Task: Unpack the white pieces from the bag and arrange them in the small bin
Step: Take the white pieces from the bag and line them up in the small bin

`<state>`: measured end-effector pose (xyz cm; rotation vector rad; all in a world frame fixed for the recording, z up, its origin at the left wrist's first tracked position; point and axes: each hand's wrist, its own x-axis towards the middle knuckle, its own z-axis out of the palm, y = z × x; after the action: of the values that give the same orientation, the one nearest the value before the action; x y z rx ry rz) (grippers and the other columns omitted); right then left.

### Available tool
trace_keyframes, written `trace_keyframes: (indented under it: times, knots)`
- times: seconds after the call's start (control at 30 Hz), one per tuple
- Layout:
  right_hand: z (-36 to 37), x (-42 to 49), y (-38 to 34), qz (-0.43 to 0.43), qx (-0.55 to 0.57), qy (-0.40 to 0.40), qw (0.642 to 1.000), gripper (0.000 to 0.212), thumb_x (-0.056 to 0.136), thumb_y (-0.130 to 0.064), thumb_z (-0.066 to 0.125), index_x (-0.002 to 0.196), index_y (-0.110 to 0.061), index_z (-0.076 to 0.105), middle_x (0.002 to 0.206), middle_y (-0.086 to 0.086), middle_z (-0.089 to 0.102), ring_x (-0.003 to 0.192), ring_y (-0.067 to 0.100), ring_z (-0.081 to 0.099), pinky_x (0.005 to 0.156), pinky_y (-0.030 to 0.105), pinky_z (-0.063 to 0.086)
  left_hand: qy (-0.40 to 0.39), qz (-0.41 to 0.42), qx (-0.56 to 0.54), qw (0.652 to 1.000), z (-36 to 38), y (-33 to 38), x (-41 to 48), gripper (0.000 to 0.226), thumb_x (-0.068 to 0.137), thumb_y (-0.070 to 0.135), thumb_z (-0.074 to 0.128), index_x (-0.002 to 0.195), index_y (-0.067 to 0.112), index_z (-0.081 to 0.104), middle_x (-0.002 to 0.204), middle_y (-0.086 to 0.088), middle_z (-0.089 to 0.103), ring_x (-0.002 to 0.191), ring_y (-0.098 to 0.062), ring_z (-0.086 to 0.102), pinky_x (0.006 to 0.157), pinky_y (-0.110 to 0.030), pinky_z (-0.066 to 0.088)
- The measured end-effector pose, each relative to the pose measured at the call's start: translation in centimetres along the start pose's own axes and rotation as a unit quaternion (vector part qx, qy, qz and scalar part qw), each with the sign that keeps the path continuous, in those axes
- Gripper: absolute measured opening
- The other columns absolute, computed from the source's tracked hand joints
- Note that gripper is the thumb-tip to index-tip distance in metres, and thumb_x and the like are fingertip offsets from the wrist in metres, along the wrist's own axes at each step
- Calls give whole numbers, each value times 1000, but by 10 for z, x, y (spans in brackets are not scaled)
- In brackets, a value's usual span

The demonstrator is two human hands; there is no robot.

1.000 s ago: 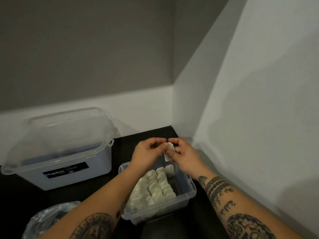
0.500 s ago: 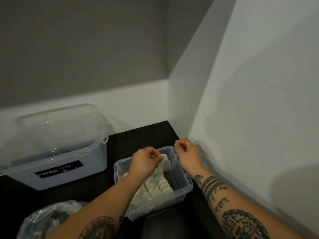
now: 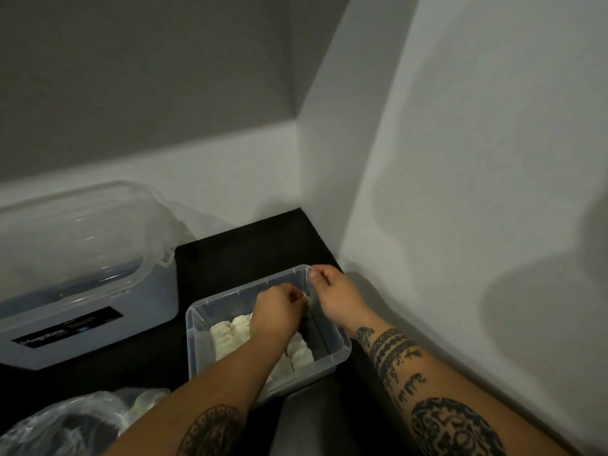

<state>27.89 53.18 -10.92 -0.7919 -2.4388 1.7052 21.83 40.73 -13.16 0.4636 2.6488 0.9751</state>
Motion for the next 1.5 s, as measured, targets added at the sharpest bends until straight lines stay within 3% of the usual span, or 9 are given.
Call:
trace_keyframes:
  times: [0.27, 0.4, 0.5, 0.67, 0.87, 1.0, 1.2, 1.33, 1.5]
  knots:
    - [1, 1, 2, 4, 8, -1, 1000, 39, 107, -43, 42, 138, -25, 54, 112, -12, 60, 96, 0, 55, 74, 15, 41, -13, 26, 139, 990, -1, 4, 0, 17, 102, 32, 57, 109, 26, 71, 99, 0, 73, 78, -13, 61, 69, -28, 46]
    - [1, 1, 2, 5, 15, 1, 1000, 37, 107, -42, 43, 136, -25, 56, 107, -11, 62, 95, 4, 58, 75, 20, 44, 14, 71, 189, 979, -3, 10, -6, 18, 101, 26, 55, 114, 27, 67, 110, -1, 72, 99, -23, 69, 70, -30, 44]
    - [1, 0, 1, 6, 16, 1, 1000, 35, 106, -42, 44, 135, -25, 57, 110, -12, 61, 93, -2, 54, 75, 17, 41, 29, 102, 171, 980, -10, 14, -11, 18, 100, 27, 59, 116, 26, 67, 113, 2, 72, 103, -21, 68, 77, -32, 51]
    - [-7, -2, -16, 9, 16, 33, 999, 39, 104, -33, 54, 140, -19, 56, 135, -2, 61, 115, 11, 55, 100, 28, 46, 77, 124, 106, 984, -29, 18, -21, 12, 100, 32, 58, 100, 25, 68, 87, 6, 66, 80, -16, 67, 65, -29, 52]
    - [1, -16, -61, -67, -12, 68, 995, 32, 101, -28, 59, 131, -17, 64, 126, 0, 67, 113, 12, 61, 98, 27, 47, 159, 149, 21, 976, -80, 19, -32, 18, 98, 28, 62, 113, 23, 72, 95, 6, 72, 78, -5, 64, 65, -19, 47]
    - [31, -32, -94, -103, -11, 59, 993, 31, 100, -27, 61, 130, -18, 65, 122, -4, 67, 112, 11, 61, 95, 24, 46, 184, 141, -22, 972, -122, 5, -42, 18, 97, 29, 61, 111, 26, 72, 86, 8, 72, 69, -4, 63, 60, -19, 46]
    - [107, -68, -130, -105, -10, 13, 994, 30, 98, -30, 62, 127, -23, 67, 118, -6, 68, 110, 10, 63, 101, 37, 52, 214, 116, -28, 970, -186, -51, -61, 17, 97, 27, 60, 111, 24, 70, 73, 8, 65, 61, -6, 56, 54, -22, 39]
    - [165, -90, -147, -116, -30, -15, 993, 29, 98, -28, 63, 126, -21, 68, 119, -6, 68, 110, 10, 63, 100, 32, 51, 226, 100, -21, 969, -226, -102, -78, 18, 98, 28, 60, 113, 26, 70, 80, 8, 67, 58, 2, 51, 51, -15, 35]
    - [233, -110, -153, -109, -24, -36, 993, 24, 98, -23, 64, 121, -18, 69, 117, -3, 70, 108, 11, 65, 100, 29, 51, 200, 73, -34, 976, -261, -168, -99, 15, 98, 28, 61, 110, 26, 70, 69, 10, 65, 60, 0, 58, 51, -16, 37]
